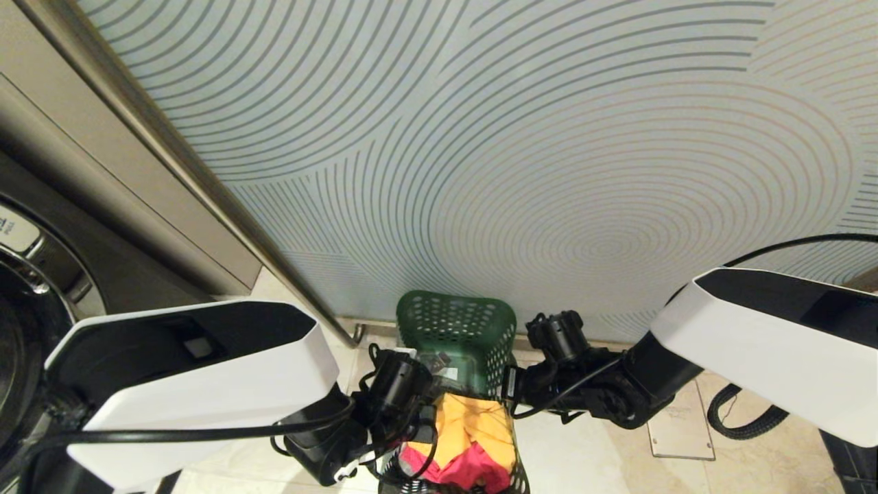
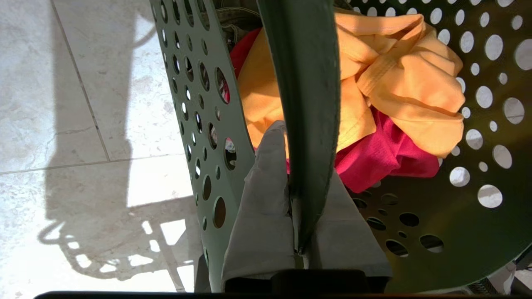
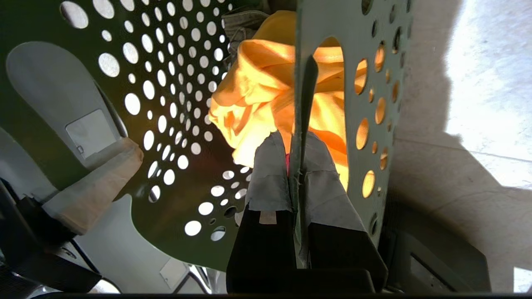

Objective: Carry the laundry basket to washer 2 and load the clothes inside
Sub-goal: Pick up the clothes basket and put it beside the washing machine

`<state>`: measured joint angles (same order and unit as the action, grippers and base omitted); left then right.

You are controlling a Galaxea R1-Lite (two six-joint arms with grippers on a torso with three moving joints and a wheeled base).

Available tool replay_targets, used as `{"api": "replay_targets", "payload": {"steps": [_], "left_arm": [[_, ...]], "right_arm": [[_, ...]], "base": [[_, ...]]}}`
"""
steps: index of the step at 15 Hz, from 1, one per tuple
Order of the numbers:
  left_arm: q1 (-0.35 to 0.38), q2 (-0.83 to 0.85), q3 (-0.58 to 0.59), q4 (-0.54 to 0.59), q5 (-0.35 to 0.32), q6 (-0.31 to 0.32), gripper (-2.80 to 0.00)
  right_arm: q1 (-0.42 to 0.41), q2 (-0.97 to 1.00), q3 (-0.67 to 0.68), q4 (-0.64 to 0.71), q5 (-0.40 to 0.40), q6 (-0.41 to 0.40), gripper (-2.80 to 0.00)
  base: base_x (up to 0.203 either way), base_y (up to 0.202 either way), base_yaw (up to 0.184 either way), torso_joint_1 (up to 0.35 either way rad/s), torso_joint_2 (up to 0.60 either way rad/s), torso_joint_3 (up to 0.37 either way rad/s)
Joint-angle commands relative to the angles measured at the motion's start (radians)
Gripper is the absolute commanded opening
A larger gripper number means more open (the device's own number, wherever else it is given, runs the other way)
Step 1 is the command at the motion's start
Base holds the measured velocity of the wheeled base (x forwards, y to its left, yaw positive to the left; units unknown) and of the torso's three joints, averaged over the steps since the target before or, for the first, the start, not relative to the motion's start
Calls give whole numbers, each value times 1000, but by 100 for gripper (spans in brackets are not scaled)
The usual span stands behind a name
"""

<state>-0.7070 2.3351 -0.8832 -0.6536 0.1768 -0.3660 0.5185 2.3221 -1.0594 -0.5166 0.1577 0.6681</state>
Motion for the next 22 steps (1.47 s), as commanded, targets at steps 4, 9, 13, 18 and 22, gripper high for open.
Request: {"api": "replay_targets", "payload": {"steps": [4, 9, 13, 18, 22], "left_arm": [[-20, -43, -11, 57, -10, -71, -280], [-39, -97, -9, 100, -23, -81, -280], [-60, -158, 17, 108, -30, -98, -280], [-84, -210, 78, 110, -24, -92, -280], [-91, -227, 122, 109, -23, -94, -280]], "right_arm": [[3, -31, 9, -10, -14, 4, -280], [14, -87, 32, -8, -14, 4, -280], [31, -149, 83, -6, -14, 5, -280], [38, -217, 136, -3, -14, 6, -280], [56, -237, 158, -4, -15, 19, -280]], "base": [[0, 0, 0, 0, 0, 0], [0, 0, 0, 0, 0, 0], [0, 0, 0, 0, 0, 0], [0, 0, 0, 0, 0, 0], [0, 0, 0, 0, 0, 0]]}}
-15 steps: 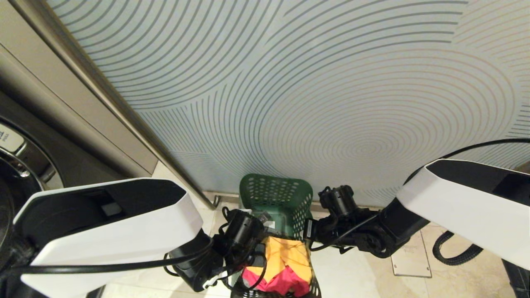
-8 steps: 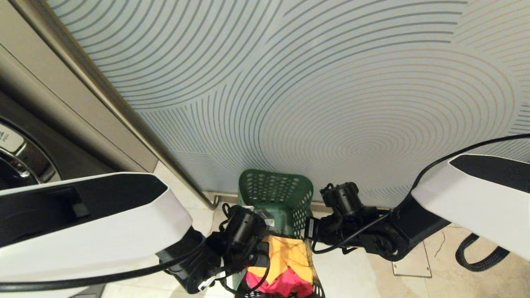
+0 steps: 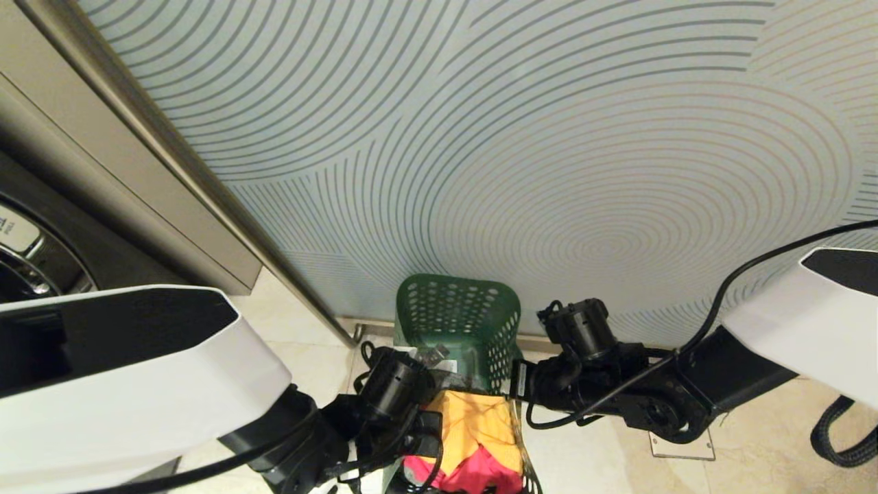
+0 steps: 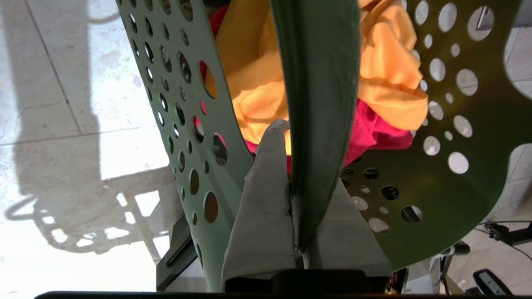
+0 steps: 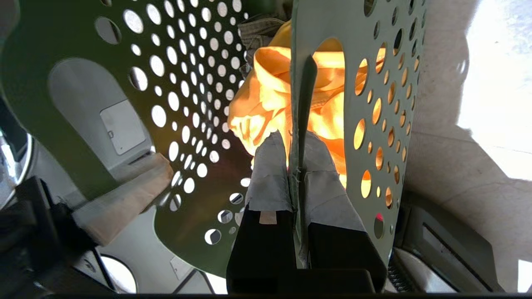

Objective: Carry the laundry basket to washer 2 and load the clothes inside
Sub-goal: Pick up the clothes basket and put it beside the washing machine

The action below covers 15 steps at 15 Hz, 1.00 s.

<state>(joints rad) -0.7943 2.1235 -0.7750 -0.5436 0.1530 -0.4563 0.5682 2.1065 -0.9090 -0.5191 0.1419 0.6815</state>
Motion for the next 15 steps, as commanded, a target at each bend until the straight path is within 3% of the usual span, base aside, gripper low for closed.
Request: {"api": "replay_targets", "payload": {"steps": [1, 10, 15], "left_arm": [[-8, -27, 22, -2, 0, -5, -280], [-63, -59, 52, -2, 1, -21, -280], [-77, -59, 52, -1, 1, -21, -280]], "right_arm": [[10, -28, 12, -1, -2, 8, -280], [24, -63, 30, 1, -21, 9, -280], [25, -65, 33, 1, -22, 9, -280]], "base": [[0, 0, 0, 0, 0, 0], [0, 0, 0, 0, 0, 0], [0, 0, 0, 0, 1, 149]]}}
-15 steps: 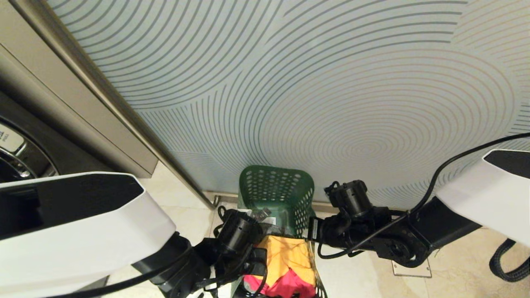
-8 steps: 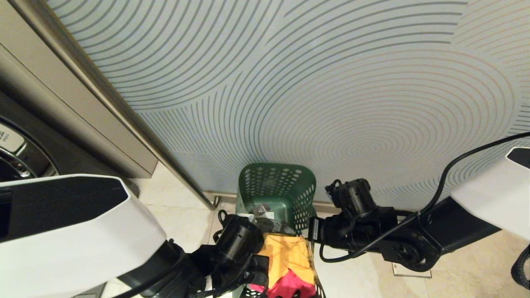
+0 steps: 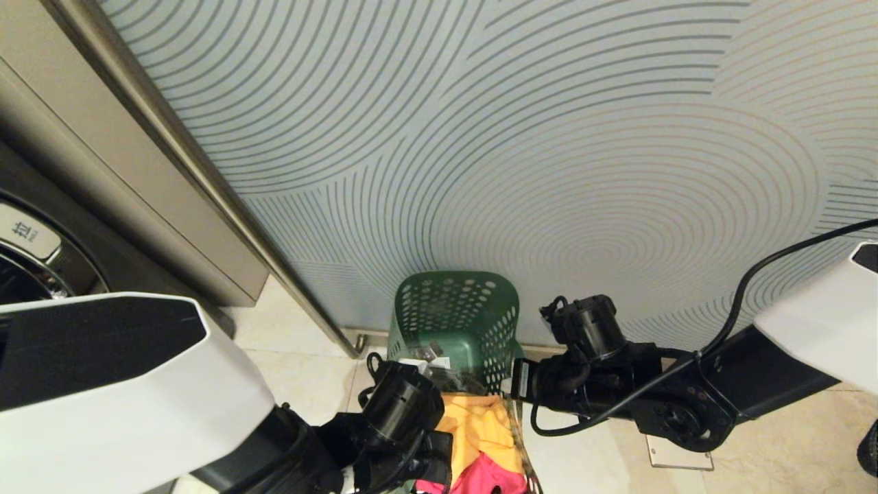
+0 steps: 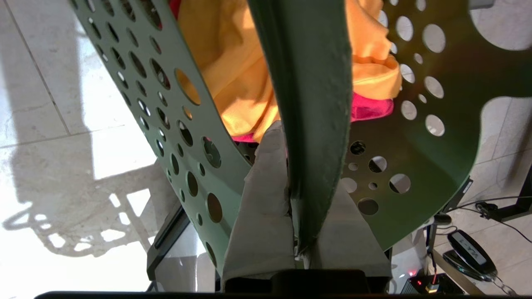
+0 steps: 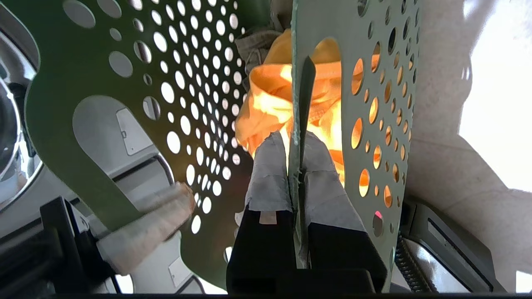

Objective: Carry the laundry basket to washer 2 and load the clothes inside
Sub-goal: Pick up the clothes basket and put it beside the washing machine

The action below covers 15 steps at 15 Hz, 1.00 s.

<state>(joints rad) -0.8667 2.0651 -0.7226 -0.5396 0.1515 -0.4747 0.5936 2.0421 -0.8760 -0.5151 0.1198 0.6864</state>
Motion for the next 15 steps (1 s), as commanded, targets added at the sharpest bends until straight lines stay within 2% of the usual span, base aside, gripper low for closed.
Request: {"api": "replay_targets", "payload": {"steps": [1, 15], "left_arm": [[-6, 0, 0, -5, 3, -2, -280], [-37, -66, 40, 13, 8, -2, -280]], "right_arm": [[0, -2, 0, -3, 0, 4, -280], [41, -53, 20, 10, 0, 5, -280]], "base": [[0, 0, 0, -7, 2, 193], [0, 0, 0, 1, 2, 200]]}}
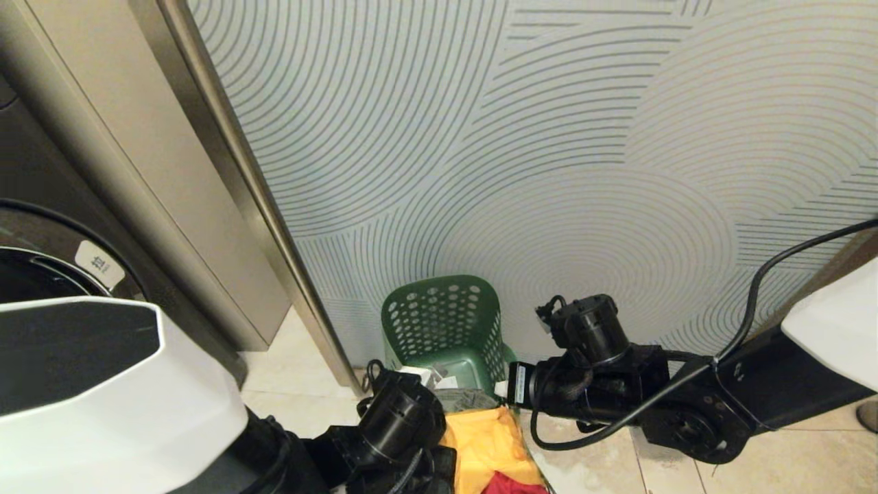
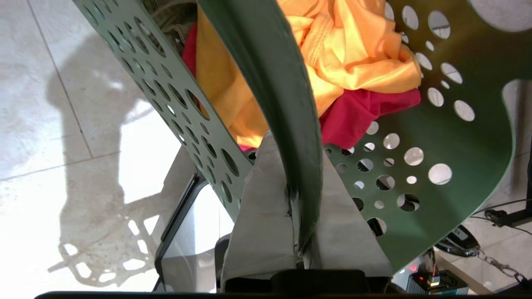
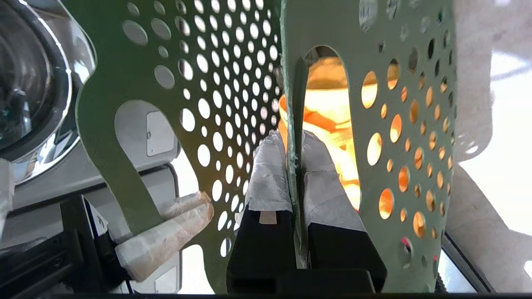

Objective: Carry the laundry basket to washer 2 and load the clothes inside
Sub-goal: Pick up the clothes basket and put it beside the washing machine

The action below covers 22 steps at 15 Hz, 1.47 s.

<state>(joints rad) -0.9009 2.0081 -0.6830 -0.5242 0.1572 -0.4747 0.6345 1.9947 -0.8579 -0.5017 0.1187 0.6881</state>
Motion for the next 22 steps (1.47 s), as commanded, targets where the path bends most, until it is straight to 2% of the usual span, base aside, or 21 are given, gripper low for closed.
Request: {"api": "replay_targets", "payload": {"steps": [1, 19, 22], "left_arm": [[-7, -12, 0, 1, 2, -2, -280], [-27, -26, 6, 15, 24, -2, -280], [-30, -28, 6, 15, 24, -2, -280]], "right_arm": [[1, -5, 2, -3, 1, 4, -280], [2, -30, 12, -1, 1, 4, -280], [2, -33, 11, 32, -20, 3, -280]], "base": [[0, 0, 0, 6, -2, 214], [0, 0, 0, 0, 3, 203], [0, 0, 0, 1, -2, 153]]}}
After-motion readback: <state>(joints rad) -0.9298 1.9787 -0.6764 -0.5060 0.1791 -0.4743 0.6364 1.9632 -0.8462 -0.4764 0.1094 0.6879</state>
